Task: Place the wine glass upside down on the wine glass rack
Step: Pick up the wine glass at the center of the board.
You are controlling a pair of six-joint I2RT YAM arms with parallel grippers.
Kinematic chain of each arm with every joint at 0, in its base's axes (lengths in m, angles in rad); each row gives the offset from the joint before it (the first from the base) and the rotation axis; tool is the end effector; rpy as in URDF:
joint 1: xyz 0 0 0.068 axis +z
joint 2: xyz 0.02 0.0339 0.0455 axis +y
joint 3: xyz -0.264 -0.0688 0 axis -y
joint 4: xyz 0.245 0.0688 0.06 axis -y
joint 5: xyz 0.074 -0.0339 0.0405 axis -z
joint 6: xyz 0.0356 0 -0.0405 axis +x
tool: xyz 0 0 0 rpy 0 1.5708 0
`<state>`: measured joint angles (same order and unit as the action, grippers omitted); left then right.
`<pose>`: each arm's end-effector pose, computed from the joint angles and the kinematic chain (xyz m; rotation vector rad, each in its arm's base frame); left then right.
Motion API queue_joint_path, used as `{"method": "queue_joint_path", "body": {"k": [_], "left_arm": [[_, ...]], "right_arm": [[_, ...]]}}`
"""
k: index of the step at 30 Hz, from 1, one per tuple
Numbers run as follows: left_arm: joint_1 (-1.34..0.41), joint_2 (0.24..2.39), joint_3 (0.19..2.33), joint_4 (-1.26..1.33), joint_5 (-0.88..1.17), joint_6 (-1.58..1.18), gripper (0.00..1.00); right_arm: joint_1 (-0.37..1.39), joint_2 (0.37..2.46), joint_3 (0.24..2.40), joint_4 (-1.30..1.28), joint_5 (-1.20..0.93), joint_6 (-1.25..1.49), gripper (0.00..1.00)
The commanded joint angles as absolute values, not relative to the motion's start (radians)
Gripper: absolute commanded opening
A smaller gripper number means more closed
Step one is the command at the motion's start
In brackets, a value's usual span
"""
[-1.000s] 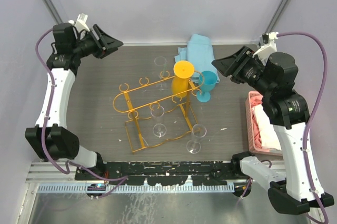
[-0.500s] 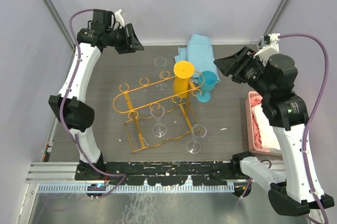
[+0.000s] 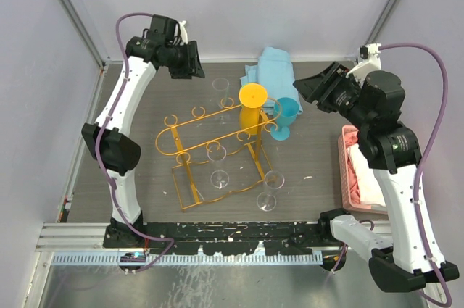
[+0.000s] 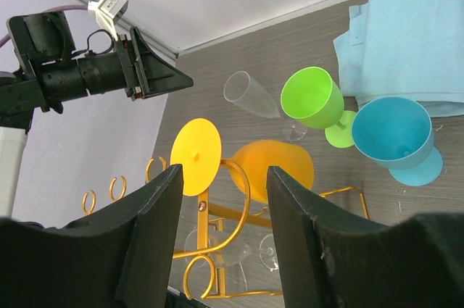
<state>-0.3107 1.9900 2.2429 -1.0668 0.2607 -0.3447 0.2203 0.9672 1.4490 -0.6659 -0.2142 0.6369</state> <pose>0.4010 -0.1384 0.3952 0.0855 2.4379 -0.6141 0.1607 0.0437 0.4776 0.2167 1.8091 0.8042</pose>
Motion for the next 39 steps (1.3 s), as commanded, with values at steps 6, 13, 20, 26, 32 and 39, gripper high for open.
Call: {"method": "queue_joint_path", "body": {"k": [6, 13, 20, 26, 32, 39], "left_arm": [[-0.362, 1.998, 2.283, -1.038, 0.173, -0.338, 0.51], [-0.391, 1.975, 2.221, -0.964, 0.161, -0.366, 0.5], [-0.422, 1.984, 2.199, -0.944, 0.139, -0.369, 0.5], [-0.439, 2.0, 2.2, -0.945, 0.115, -0.365, 0.5], [-0.45, 2.021, 2.201, -0.948, 0.115, -0.361, 0.5], [-0.454, 2.038, 2.195, -0.954, 0.105, -0.359, 0.48]], "right_arm": [[0.216, 0.964, 1.441, -0.604, -0.223, 0.623, 0.56], [0.216, 0.961, 1.433, -0.604, -0.23, 0.622, 0.56], [0.215, 0.955, 1.432, -0.604, -0.232, 0.62, 0.56], [0.215, 0.946, 1.425, -0.604, -0.232, 0.622, 0.56], [0.215, 0.943, 1.423, -0.604, -0.229, 0.623, 0.56], [0.215, 0.941, 1.424, -0.604, -0.226, 0.623, 0.56]]}}
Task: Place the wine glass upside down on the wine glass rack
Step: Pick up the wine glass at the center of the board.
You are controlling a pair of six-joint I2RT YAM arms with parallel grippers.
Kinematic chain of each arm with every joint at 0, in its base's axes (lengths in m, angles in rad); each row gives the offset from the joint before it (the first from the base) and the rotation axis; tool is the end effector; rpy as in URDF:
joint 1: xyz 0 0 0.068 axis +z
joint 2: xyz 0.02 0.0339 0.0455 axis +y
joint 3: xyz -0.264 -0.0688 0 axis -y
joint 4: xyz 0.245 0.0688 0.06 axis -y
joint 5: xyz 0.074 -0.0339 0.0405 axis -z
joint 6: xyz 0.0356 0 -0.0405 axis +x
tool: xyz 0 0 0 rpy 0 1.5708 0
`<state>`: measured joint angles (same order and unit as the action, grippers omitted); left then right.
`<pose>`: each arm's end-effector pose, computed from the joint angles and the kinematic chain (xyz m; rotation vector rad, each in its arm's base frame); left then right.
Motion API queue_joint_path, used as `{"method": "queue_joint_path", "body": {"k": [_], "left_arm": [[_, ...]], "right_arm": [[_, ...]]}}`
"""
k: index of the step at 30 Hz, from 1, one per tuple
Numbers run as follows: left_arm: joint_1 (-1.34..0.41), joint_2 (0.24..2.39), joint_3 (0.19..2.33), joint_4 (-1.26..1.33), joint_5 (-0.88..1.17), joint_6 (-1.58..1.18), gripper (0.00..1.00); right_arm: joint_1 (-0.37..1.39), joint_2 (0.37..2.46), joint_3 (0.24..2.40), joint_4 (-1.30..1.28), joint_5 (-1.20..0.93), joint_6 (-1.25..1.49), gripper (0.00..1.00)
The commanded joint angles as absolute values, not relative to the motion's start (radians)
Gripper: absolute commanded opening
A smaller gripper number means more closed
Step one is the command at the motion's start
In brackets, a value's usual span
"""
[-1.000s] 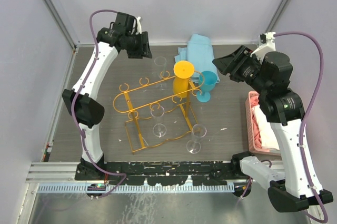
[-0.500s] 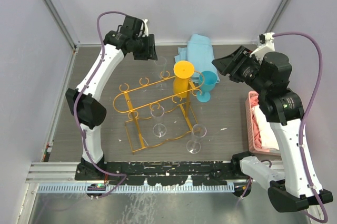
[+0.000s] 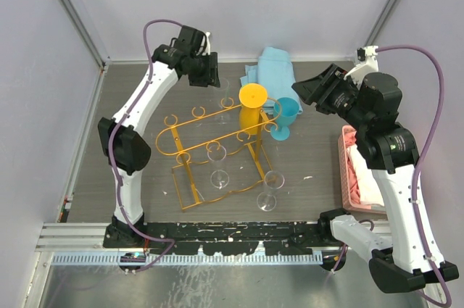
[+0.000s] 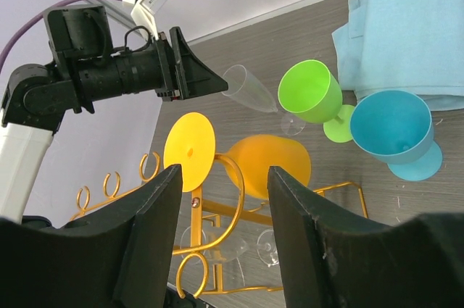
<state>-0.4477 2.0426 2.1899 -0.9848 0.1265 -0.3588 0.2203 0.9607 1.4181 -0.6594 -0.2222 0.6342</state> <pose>0.4007 -0.1974 0.3627 0.1695 2.4607 -0.5152 0.1628 0.0445 0.4701 0.2134 1.8285 0.8060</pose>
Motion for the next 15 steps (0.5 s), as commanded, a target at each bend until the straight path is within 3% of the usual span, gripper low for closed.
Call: {"method": "queue_joint_path", "body": {"k": [1, 15], "left_arm": [[-0.455, 2.04, 2.196, -0.952, 0.103, -0.36, 0.48], [-0.464, 2.064, 2.202, -0.939, 0.057, -0.37, 0.44]], "right_arm": [[0.216, 0.942, 1.423, -0.604, -0.226, 0.624, 0.56], [0.216, 0.947, 1.419, -0.604, -0.227, 0.618, 0.57]]}}
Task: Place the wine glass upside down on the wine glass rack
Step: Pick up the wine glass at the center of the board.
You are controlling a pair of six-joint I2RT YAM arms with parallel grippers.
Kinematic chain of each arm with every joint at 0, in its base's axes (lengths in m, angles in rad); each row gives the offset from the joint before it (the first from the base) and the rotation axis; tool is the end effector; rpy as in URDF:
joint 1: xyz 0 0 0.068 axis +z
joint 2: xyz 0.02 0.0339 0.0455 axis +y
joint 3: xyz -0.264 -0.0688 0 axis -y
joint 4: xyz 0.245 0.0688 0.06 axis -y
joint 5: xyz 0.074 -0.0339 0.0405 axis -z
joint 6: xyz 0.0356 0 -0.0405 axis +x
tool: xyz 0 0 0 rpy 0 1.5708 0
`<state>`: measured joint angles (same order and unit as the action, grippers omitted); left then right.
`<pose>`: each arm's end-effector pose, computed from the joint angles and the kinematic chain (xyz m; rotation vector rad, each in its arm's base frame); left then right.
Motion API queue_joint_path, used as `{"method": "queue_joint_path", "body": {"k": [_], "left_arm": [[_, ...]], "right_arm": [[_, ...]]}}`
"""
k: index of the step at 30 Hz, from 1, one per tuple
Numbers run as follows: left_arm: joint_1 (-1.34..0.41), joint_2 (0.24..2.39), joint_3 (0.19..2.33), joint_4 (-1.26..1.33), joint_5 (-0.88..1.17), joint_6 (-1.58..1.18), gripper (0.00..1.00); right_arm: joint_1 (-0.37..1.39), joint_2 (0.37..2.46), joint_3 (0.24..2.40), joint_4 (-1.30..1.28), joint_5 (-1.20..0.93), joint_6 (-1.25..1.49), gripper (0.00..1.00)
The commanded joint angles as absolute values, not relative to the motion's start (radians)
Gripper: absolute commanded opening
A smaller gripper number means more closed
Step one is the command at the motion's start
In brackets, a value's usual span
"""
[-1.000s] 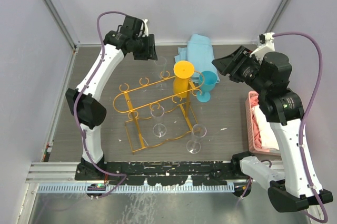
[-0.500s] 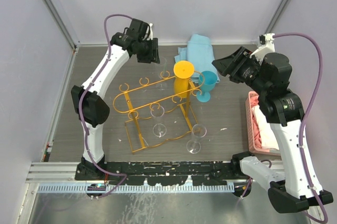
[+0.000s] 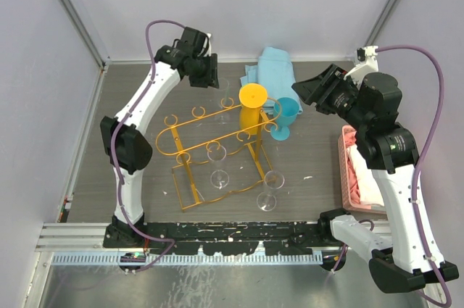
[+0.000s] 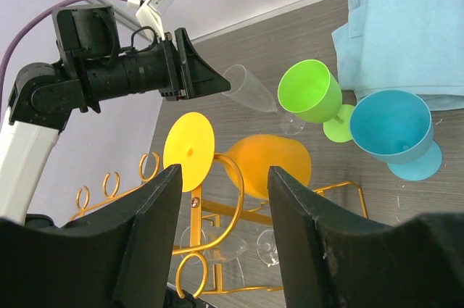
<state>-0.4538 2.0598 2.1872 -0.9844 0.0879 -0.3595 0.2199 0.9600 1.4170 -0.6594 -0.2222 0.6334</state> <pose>0.4040 -0.2006 0.3545 0.1575 2.4748 -0.4658 0.1627 0.0444 0.4699 0.2131 1.8288 0.8051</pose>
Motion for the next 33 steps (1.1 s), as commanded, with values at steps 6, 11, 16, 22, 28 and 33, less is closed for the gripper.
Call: {"method": "queue_joint_path", "body": {"k": [6, 11, 16, 22, 28, 33], "left_arm": [[-0.476, 2.08, 2.215, -0.937, 0.032, -0.375, 0.42], [-0.483, 2.084, 2.218, -0.933, 0.008, -0.374, 0.38], [-0.485, 2.086, 2.218, -0.939, -0.004, -0.368, 0.31], [-0.486, 2.079, 2.223, -0.954, -0.016, -0.36, 0.29], [-0.486, 2.075, 2.229, -0.975, -0.022, -0.35, 0.25], [-0.492, 2.082, 2.255, -1.008, -0.037, -0.342, 0.18]], "right_arm": [[0.214, 0.946, 1.42, -0.604, -0.226, 0.616, 0.56], [0.216, 0.945, 1.415, -0.604, -0.222, 0.614, 0.57], [0.215, 0.949, 1.413, -0.604, -0.224, 0.613, 0.57], [0.214, 0.952, 1.413, -0.603, -0.226, 0.614, 0.57], [0.215, 0.954, 1.408, -0.6, -0.228, 0.617, 0.57], [0.215, 0.955, 1.405, -0.595, -0.231, 0.618, 0.57]]}}
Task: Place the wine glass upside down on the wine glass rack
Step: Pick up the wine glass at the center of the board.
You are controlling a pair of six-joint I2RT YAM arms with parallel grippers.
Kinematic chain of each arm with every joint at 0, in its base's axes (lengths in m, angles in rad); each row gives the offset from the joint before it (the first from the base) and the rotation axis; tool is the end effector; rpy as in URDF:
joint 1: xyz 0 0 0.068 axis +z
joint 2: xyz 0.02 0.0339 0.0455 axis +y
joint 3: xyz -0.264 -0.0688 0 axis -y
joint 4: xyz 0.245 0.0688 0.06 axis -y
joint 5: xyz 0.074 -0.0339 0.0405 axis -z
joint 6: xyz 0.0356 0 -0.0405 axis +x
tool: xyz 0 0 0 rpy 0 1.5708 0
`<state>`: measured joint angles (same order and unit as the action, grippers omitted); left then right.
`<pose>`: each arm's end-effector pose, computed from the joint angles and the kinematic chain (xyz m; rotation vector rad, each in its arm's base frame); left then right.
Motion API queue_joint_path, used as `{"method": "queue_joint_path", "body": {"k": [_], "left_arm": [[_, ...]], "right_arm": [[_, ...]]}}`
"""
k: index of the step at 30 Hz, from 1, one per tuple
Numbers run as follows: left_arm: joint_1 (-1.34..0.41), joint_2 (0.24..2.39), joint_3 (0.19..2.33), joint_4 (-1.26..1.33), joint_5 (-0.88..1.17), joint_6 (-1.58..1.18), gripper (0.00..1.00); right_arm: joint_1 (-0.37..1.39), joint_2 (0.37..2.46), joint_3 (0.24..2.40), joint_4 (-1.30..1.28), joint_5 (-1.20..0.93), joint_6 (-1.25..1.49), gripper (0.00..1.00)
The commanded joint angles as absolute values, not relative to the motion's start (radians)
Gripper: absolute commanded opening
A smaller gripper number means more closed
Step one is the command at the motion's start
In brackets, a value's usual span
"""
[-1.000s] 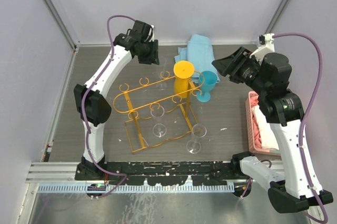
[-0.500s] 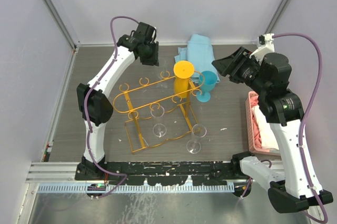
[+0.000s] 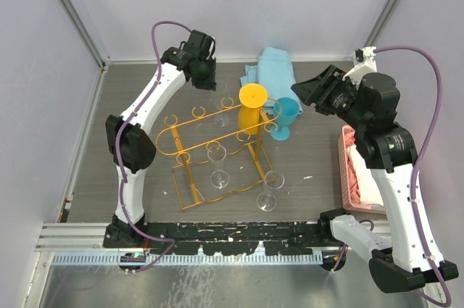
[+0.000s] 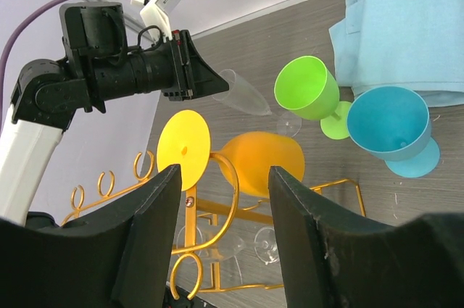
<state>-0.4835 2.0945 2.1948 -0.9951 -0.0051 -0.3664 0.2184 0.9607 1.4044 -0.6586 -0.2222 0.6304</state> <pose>0.4059 -0.2129 0.3409 0.1441 2.4963 -0.3565 0.1647 0.0446 0.4661 0.2153 1.8408 0.7998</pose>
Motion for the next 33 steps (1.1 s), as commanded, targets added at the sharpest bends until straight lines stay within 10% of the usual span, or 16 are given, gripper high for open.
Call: {"method": "queue_joint_path", "body": {"k": [1, 33], "left_arm": [[-0.493, 2.082, 2.262, -1.015, -0.041, -0.339, 0.18], [-0.509, 2.0, 2.268, -1.072, -0.173, -0.303, 0.01]], "right_arm": [[0.214, 0.956, 1.405, -0.594, -0.23, 0.619, 0.57], [0.214, 0.953, 1.379, -0.569, -0.249, 0.648, 0.57]]}}
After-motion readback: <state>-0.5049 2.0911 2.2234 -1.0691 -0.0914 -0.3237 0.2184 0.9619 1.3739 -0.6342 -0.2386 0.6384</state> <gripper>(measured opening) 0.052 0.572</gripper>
